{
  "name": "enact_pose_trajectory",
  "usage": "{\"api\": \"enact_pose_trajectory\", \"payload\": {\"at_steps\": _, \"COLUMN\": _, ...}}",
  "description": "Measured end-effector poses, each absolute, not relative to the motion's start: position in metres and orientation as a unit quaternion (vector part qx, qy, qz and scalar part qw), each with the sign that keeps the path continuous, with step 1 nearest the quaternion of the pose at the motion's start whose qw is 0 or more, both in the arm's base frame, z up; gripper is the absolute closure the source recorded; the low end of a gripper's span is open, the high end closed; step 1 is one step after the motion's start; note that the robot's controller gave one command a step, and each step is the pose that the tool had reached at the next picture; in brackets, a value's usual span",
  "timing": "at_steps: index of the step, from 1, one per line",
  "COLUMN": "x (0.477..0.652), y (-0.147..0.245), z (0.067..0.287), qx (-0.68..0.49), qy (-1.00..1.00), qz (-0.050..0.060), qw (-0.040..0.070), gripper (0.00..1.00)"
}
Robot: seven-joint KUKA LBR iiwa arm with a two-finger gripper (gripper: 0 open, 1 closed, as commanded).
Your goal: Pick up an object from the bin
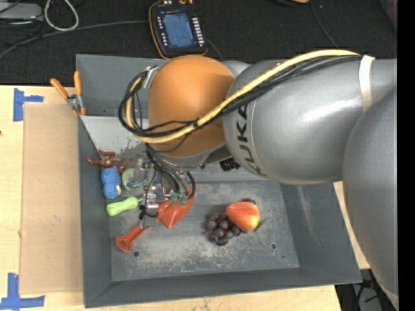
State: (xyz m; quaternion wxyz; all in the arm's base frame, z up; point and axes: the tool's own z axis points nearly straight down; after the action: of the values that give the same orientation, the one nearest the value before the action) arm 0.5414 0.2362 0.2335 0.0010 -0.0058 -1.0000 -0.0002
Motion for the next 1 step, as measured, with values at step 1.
{"api": "enact_pose_trajectory", "payload": {"at_steps": 1, "x": 0.5414, "y": 0.2362, "z": 0.2335, "qx": -0.006, "qy": -1.0, "qz": 0.0, "qw": 0.001, "gripper": 0.0}}
